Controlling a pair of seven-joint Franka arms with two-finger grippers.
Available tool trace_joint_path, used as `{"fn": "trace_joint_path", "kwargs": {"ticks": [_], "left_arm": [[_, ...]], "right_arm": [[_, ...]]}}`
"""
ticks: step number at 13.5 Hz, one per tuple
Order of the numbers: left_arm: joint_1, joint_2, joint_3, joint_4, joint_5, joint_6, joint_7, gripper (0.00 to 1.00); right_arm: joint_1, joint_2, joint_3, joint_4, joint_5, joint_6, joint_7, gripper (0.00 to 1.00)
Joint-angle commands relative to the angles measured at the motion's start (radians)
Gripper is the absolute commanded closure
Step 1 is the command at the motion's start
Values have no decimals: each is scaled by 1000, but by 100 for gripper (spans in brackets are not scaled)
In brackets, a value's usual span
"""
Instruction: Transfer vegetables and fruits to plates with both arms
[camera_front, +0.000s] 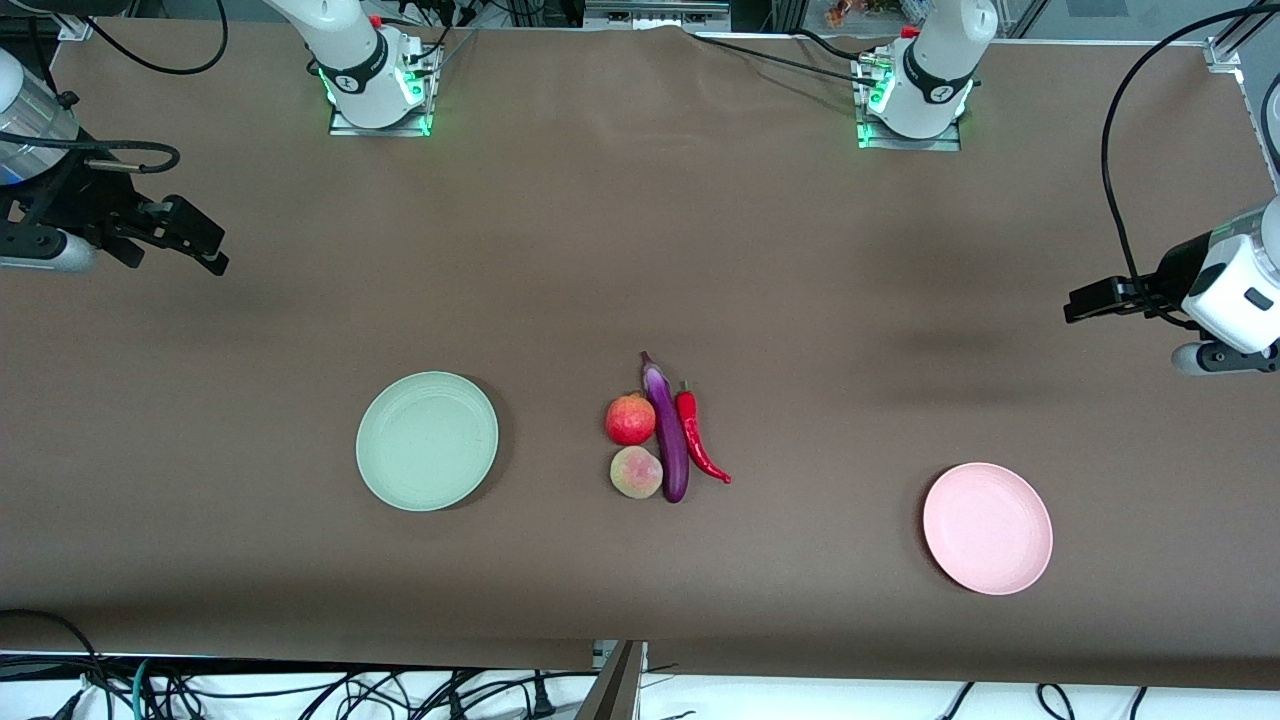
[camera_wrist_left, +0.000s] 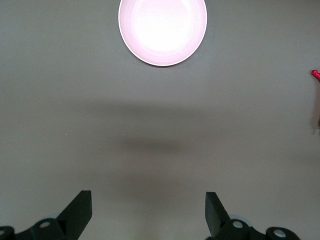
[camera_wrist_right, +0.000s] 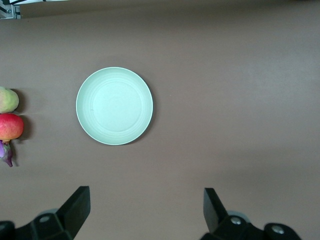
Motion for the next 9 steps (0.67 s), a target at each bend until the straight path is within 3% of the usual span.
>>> {"fn": "trace_joint_path", "kwargs": {"ticks": [1,5,9], "left_arm": [[-11,35,-1,46,-17,-11,3,0],[-19,116,-4,85,-121,4,0,0],[-77,196,-5,85,-137,104,-4,0]], "right_arm": [[-4,12,2,25,3,-9,-15,0],[-4,12,2,27,3,-9,-15,0],[-4,12,4,25,3,-9,-15,0]]}}
